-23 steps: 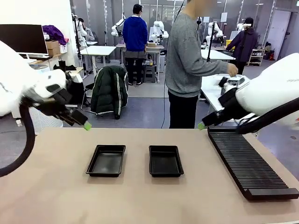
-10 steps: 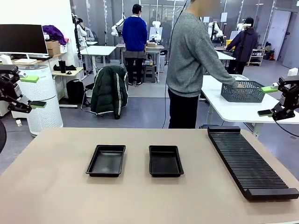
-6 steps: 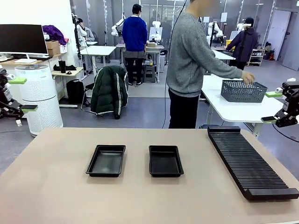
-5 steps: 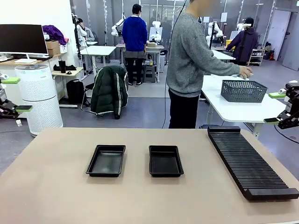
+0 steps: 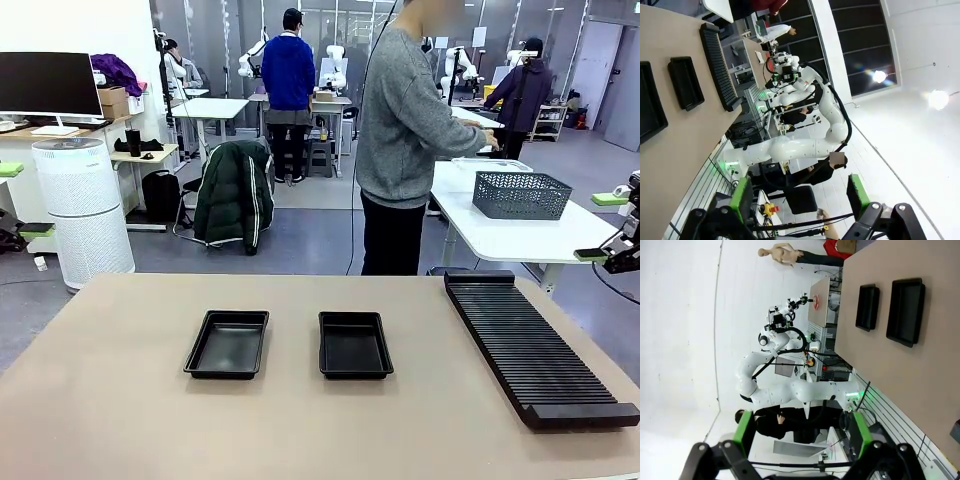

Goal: Inspect and transfer BCBs to ESD trays.
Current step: Pick up the Blank PCB from the PCB Rack and place it in the left ESD tray.

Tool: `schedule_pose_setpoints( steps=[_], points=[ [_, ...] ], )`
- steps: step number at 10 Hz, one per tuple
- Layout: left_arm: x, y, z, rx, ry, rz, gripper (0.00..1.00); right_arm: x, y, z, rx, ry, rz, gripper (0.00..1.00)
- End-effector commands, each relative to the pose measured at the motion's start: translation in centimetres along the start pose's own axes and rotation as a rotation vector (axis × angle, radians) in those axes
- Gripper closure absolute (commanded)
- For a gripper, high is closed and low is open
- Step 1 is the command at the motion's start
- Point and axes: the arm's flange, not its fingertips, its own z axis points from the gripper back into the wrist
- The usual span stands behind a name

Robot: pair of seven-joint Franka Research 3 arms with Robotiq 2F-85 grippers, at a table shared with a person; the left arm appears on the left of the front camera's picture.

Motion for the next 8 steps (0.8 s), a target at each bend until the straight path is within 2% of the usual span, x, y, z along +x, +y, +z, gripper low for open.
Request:
schedule_pose_setpoints(
  steps=[1, 8],
  points=[
    [-0.33, 0.05, 0.06, 0.005, -0.015, 0.017, 0.00, -0.09, -0.26, 0.08, -0.013, 0.001, -0.028, 0.00],
    [-0.33, 0.05, 0.06, 0.005, -0.015, 0.017, 0.00, -0.09, -0.26, 0.08, -0.013, 0.001, -0.028, 0.00]
  ],
)
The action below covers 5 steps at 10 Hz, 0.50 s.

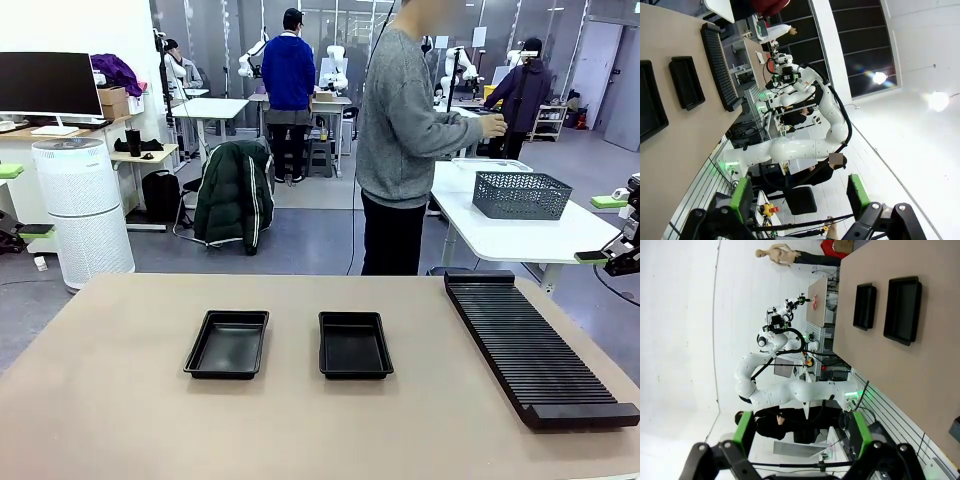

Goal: Inspect and transfer BCBs to ESD trays.
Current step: Pick up the Blank PCB from the PCB Rack and place it in the left ESD tray.

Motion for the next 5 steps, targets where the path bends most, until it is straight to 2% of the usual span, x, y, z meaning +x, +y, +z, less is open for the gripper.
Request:
schedule_pose_setpoints(
  steps=[1, 5],
  points=[
    [-0.18, -0.09, -0.05, 0.003, -0.009, 0.011, 0.00, -0.06, 0.04, -0.02, -0.004, 0.003, -0.015, 0.00],
    [-0.18, -0.09, -0.05, 0.003, -0.009, 0.011, 0.00, -0.06, 0.04, -0.02, -0.004, 0.003, -0.015, 0.00]
  ],
)
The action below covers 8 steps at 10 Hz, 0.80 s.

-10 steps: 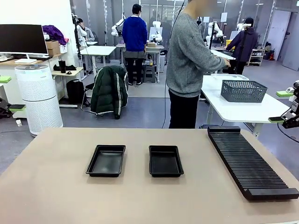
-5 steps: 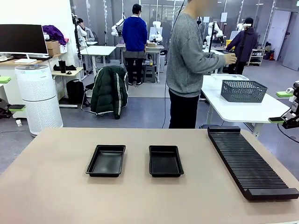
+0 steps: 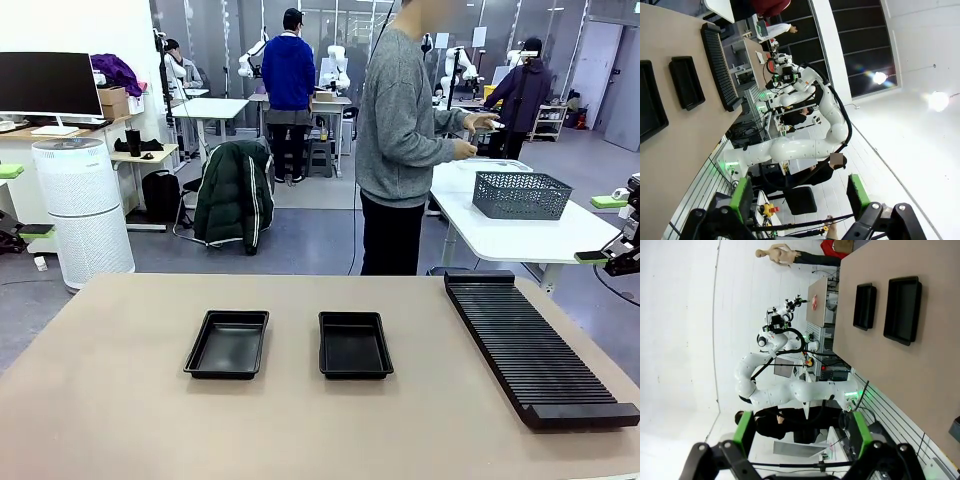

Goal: Inspect and transfer BCBs to ESD trays.
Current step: Pick up the Blank PCB from the PCB Rack and place it in the left ESD tray.

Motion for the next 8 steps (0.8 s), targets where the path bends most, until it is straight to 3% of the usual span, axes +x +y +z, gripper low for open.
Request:
schedule_pose_setpoints(
  steps=[1, 8],
  points=[
    [-0.18, -0.09, -0.05, 0.003, -0.009, 0.011, 0.00, -0.07, 0.03, -0.01, -0.004, 0.003, -0.015, 0.00],
    [-0.18, -0.09, -0.05, 0.003, -0.009, 0.011, 0.00, -0.07, 0.03, -0.01, -0.004, 0.003, -0.015, 0.00]
  ],
)
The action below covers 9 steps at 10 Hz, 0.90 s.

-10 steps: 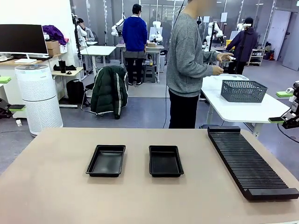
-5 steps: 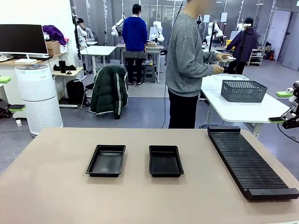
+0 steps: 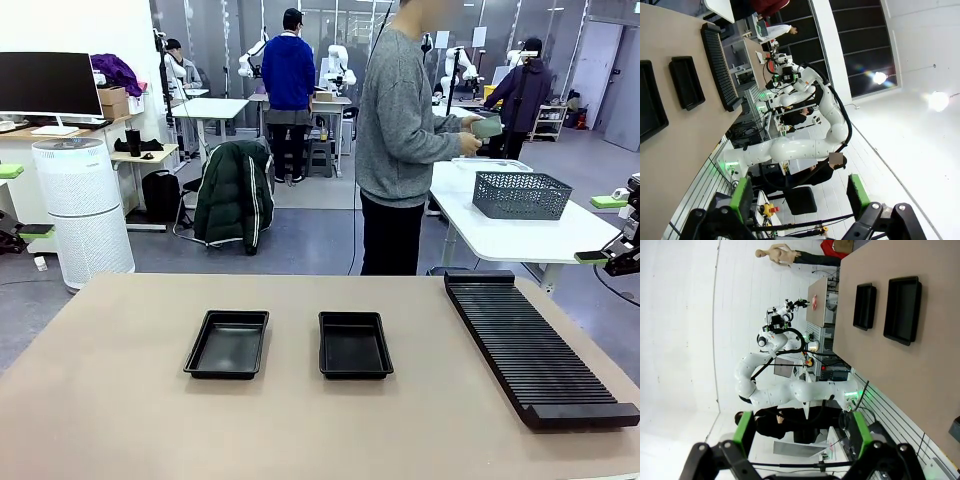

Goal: Inspect and transfer BCBs to ESD trays.
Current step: Pick up the Blank PCB from the PCB Rack and place it in the left ESD tray.

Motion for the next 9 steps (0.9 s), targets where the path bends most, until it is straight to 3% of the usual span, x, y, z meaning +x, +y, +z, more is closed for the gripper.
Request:
schedule_pose_setpoints(
  steps=[1, 9],
  points=[
    [-0.18, -0.09, -0.05, 0.003, -0.009, 0.011, 0.00, -0.07, 0.03, -0.01, -0.004, 0.003, -0.015, 0.00],
    [-0.18, -0.09, -0.05, 0.003, -0.009, 0.011, 0.00, -0.07, 0.03, -0.01, -0.004, 0.003, -0.015, 0.00]
  ],
)
